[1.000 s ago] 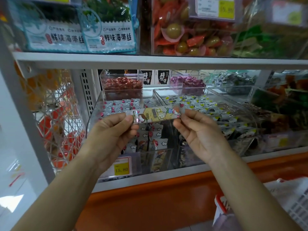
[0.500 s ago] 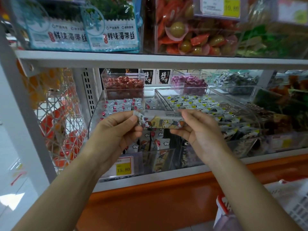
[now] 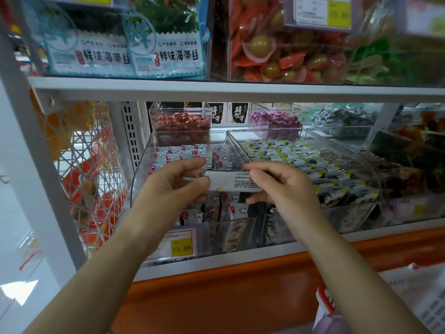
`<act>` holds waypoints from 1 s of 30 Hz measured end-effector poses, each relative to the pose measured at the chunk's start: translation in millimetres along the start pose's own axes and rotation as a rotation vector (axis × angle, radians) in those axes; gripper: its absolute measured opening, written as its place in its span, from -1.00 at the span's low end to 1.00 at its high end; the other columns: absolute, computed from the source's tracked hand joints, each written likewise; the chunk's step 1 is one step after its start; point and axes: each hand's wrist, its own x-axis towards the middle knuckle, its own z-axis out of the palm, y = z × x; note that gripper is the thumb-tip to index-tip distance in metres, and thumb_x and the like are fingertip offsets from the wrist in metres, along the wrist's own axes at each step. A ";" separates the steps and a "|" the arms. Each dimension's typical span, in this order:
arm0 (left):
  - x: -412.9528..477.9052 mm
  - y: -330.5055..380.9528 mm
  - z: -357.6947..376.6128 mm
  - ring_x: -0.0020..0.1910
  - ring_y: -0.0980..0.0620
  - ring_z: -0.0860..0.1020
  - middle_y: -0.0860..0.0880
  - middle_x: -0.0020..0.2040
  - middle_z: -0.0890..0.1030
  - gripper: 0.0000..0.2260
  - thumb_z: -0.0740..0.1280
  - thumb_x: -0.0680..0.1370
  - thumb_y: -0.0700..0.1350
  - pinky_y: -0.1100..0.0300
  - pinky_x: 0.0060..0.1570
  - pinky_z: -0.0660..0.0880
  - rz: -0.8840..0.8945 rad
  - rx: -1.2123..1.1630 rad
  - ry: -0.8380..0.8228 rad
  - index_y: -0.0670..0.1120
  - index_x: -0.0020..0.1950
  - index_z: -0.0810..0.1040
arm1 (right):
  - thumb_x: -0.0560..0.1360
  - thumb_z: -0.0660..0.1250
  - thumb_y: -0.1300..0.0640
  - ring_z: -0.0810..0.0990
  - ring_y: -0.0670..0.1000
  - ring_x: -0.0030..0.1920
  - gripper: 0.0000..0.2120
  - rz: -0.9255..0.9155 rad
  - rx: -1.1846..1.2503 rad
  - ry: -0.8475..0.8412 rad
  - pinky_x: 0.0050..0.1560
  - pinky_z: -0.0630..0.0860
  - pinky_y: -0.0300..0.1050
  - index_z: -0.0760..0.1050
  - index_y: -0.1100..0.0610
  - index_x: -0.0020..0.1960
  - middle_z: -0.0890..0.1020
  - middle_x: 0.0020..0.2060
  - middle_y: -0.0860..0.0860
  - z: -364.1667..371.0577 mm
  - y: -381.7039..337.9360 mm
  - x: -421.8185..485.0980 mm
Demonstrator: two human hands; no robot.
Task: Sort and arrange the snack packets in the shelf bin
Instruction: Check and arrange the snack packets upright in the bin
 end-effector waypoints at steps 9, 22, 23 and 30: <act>-7.7 8.7 10.6 -0.30 0.20 0.56 -0.02 -0.13 0.60 -0.83 0.37 0.48 -0.14 0.40 -0.34 0.48 0.056 0.183 -0.024 0.06 0.04 0.59 | 0.50 0.32 0.23 0.61 -0.12 -0.38 -0.79 -0.077 -0.048 0.061 -0.44 0.56 -0.22 0.61 0.05 -0.26 0.62 -0.41 -0.07 2.5 0.2 1.1; -2.8 5.8 2.1 -0.42 0.17 0.51 0.01 -0.36 0.61 -0.83 0.36 0.48 -0.13 0.37 -0.42 0.48 0.051 0.107 0.100 -0.10 -0.31 0.62 | 0.48 0.37 0.12 0.60 -0.22 -0.18 -0.89 -0.159 -0.186 -0.007 -0.22 0.50 -0.40 0.61 -0.09 -0.13 0.65 -0.23 -0.21 6.1 -1.6 0.2; -2.7 5.3 1.6 -0.42 0.16 0.50 -0.01 -0.35 0.60 -0.83 0.36 0.48 -0.13 0.36 -0.43 0.47 0.062 0.118 0.109 -0.10 -0.30 0.63 | 0.47 0.37 0.11 0.61 -0.19 -0.18 -0.91 -0.132 -0.190 -0.013 -0.20 0.54 -0.35 0.61 -0.07 -0.14 0.66 -0.24 -0.17 4.8 -1.5 1.3; 0.2 2.9 -1.7 -0.43 0.24 0.49 -0.03 -0.29 0.60 -0.84 0.34 0.48 -0.07 0.41 -0.45 0.44 0.076 0.148 0.115 -0.06 -0.27 0.63 | 0.49 0.32 0.25 0.68 0.00 -0.24 -0.86 0.072 0.020 -0.153 -0.30 0.62 -0.17 0.64 0.17 -0.20 0.69 -0.30 0.04 -4.3 1.8 8.3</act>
